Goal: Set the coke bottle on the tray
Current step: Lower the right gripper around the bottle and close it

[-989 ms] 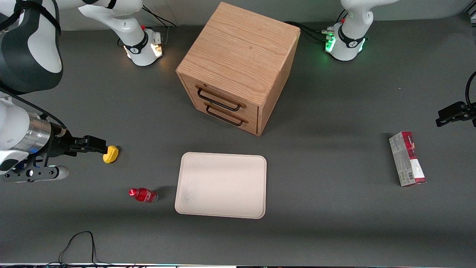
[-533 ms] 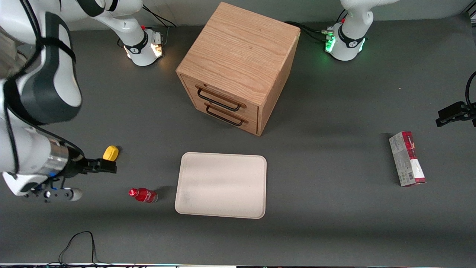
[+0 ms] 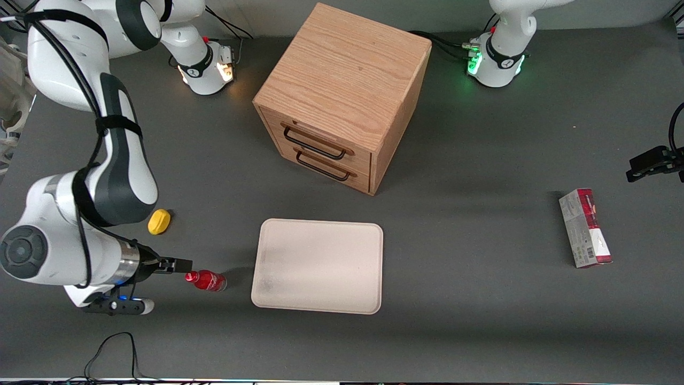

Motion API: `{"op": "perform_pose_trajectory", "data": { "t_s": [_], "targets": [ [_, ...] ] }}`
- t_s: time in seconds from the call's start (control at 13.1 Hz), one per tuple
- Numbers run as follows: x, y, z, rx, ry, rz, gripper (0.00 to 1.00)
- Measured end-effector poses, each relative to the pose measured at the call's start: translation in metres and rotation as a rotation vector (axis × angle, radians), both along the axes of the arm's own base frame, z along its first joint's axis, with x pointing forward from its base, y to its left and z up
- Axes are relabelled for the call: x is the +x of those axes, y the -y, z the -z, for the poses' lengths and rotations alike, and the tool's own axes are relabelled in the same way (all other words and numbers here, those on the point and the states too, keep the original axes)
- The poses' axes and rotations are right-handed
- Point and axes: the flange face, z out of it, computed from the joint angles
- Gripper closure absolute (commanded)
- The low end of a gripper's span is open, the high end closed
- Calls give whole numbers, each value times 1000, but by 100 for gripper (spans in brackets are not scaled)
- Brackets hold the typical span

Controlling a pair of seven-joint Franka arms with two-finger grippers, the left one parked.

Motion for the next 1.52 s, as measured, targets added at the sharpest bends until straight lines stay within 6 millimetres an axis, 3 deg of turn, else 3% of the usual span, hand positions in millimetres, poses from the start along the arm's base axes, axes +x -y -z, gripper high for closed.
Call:
{"op": "perform_pose_trajectory", "data": {
  "t_s": [0.68,1.14,1.29,1.52],
  "targets": [
    [8,-6,59,-29,23,-10,0],
    [9,-11,67,-36,23,-19,2],
    [8,-14,67,-47,25,-29,22],
    [8,-16,67,-53,26,-34,70]
  ]
}}
